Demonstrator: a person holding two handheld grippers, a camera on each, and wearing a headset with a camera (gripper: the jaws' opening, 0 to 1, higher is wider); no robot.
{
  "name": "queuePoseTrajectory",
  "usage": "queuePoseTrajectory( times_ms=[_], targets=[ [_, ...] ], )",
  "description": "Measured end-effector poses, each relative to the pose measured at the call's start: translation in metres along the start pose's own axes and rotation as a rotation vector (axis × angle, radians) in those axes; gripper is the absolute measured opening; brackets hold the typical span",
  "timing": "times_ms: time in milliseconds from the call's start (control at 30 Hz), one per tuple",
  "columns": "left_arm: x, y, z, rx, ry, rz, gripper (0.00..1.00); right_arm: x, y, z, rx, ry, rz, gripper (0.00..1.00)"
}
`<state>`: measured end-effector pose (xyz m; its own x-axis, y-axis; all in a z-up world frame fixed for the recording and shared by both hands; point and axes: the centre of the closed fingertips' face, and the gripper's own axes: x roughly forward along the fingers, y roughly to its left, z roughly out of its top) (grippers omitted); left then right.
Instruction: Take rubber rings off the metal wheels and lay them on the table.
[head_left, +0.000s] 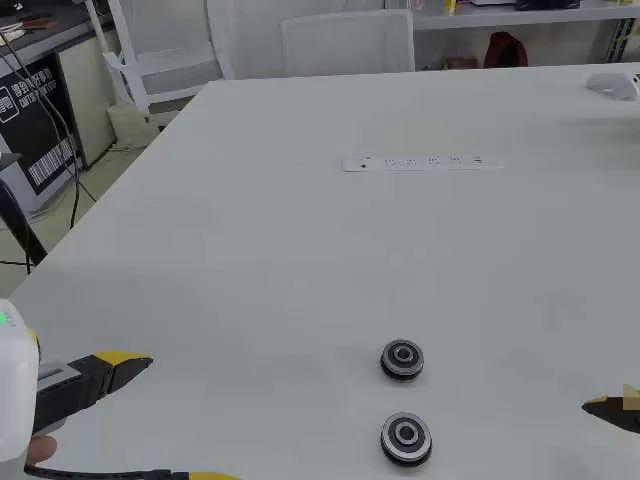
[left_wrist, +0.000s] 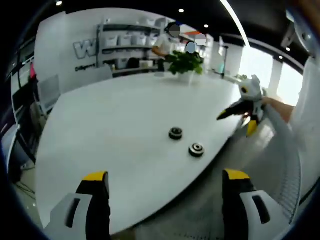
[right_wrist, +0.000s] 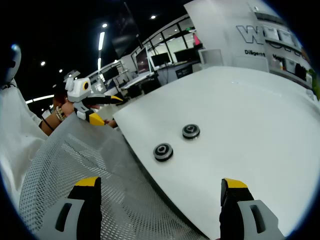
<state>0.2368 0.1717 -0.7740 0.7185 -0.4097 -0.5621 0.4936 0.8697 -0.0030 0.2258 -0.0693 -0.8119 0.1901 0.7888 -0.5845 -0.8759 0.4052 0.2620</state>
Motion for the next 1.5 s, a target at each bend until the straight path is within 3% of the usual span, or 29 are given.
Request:
queuePoseTrajectory(
  times_ms=[100, 467, 933, 1133, 1233, 1333, 1433, 1500],
  targets=[
    [-0.002, 0.004, 0.003, -0.022, -0.028, 0.021, 0.90, 0.000, 0.002, 0.000, -0.010, 0.000, 0.006, 0.99],
    [0.000, 0.008, 0.000, -0.023, -0.007, 0.047, 0.89, 0.002, 0.008, 0.003, -0.002, -0.026, 0.048, 0.97],
    [0.003, 0.001, -0.003, -0.014, 0.022, -0.001, 0.89, 0.004, 0.008, 0.003, 0.058, -0.032, 0.056, 0.98],
    [0.004, -0.001, -0.007, -0.004, 0.047, -0.015, 0.87, 0.002, 0.003, 0.004, 0.094, -0.046, 0.032, 0.98],
    [0.002, -0.001, -0.001, -0.013, 0.011, -0.026, 0.86, 0.002, 0.001, 0.003, 0.131, -0.050, 0.019, 0.99],
    [0.002, -0.004, -0.002, -0.010, 0.016, -0.046, 0.85, 0.002, -0.002, 0.004, 0.136, -0.055, -0.001, 0.99],
    [0.001, -0.007, 0.005, 0.001, -0.021, -0.065, 0.82, 0.001, -0.006, 0.005, 0.164, -0.074, -0.009, 0.99],
    [0.001, -0.009, 0.004, -0.003, -0.020, -0.077, 0.82, 0.000, -0.009, 0.007, 0.178, -0.097, -0.017, 0.99]
  ],
)
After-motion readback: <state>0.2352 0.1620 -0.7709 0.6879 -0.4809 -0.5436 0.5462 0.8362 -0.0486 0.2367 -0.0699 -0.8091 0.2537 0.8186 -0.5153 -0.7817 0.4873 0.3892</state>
